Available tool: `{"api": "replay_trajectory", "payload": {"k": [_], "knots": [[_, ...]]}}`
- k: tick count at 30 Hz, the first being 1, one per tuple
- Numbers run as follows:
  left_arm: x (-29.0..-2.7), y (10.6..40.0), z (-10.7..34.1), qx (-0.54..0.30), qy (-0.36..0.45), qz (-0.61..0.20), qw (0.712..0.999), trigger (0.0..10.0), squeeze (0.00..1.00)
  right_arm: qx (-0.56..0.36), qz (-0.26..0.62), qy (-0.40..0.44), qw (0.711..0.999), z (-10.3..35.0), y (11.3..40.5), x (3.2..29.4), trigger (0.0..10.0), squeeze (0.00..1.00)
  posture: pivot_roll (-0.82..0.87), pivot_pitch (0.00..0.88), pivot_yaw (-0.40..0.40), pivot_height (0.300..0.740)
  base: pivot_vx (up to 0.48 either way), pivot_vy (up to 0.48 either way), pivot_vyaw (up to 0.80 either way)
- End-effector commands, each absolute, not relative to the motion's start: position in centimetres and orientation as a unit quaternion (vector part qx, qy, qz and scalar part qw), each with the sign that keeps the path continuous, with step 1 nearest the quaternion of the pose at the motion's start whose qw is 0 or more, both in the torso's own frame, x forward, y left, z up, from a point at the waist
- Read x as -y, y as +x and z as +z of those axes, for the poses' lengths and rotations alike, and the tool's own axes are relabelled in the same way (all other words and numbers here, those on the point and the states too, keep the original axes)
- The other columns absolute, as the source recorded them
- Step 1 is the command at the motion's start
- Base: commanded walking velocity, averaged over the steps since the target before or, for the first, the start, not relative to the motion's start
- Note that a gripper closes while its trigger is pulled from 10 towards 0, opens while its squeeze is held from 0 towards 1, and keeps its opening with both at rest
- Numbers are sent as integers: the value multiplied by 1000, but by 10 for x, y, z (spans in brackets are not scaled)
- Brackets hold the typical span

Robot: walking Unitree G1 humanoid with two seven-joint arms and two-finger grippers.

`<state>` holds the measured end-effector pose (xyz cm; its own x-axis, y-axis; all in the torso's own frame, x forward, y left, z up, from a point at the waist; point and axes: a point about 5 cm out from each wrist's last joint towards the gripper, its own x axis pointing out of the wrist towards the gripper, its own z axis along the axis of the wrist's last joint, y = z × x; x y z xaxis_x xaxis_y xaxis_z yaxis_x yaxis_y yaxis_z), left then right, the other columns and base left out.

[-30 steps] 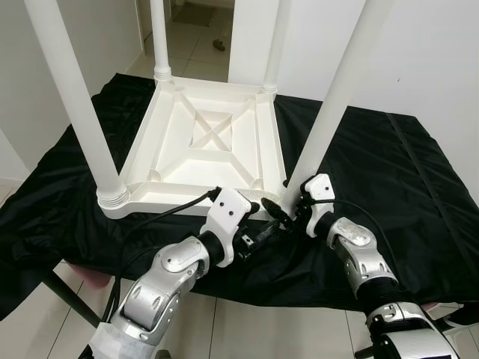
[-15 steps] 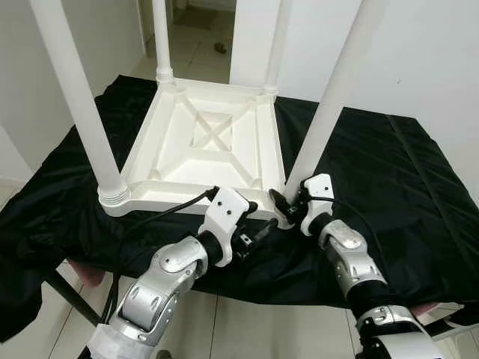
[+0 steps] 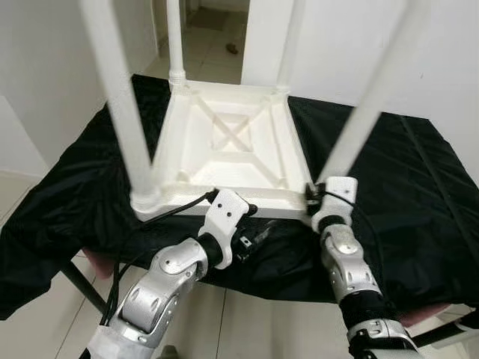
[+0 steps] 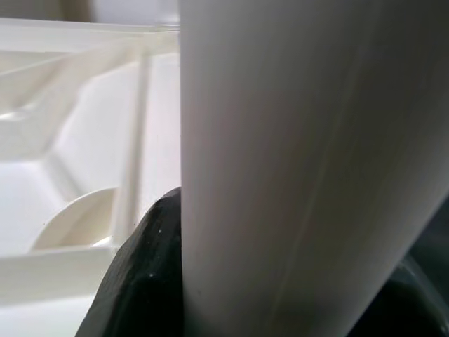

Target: Building children table

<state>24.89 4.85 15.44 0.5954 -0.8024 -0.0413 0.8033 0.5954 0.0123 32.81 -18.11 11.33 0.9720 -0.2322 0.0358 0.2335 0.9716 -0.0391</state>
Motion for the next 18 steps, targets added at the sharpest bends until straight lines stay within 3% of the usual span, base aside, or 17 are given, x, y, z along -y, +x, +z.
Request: {"api": "replay_trajectory", "payload": {"k": [1,7,8,9,12,13,16,17,18], "knots": [[-48,249,157,-13,16,-452,892,10000,0,-3,-219,-58,974,108,320,207,0,0,74,24,-54,740,0,0,0],[-48,250,157,-12,16,-451,893,10000,0,-18,-273,-52,960,107,320,218,0,0,77,20,-54,740,0,0,0],[-48,250,157,-11,17,-450,893,10000,0,-19,-265,-46,963,107,322,216,2902,0,77,20,-54,740,0,0,0],[-48,250,158,-11,17,-450,893,10000,0,-20,-246,-40,968,107,325,213,10000,0,78,19,-54,740,0,0,0],[-48,250,158,-10,17,-450,893,10000,0,-9,-212,-27,977,110,328,205,10000,0,76,19,-54,740,0,0,0],[-48,250,158,-10,17,-450,893,10000,0,8,-198,-24,980,115,328,200,10000,314,76,20,-57,740,0,0,0],[-48,250,158,-10,17,-449,893,10000,0,13,-197,-27,980,116,327,199,10000,314,76,20,-57,740,0,0,0],[-48,250,158,-10,17,-449,893,10000,0,22,-193,-20,981,118,326,197,10000,1000,76,21,-58,740,0,0,0],[-48,250,158,-10,17,-449,893,10000,0,32,-192,-19,981,120,324,196,10000,1000,77,21,-59,740,0,0,0]]}}
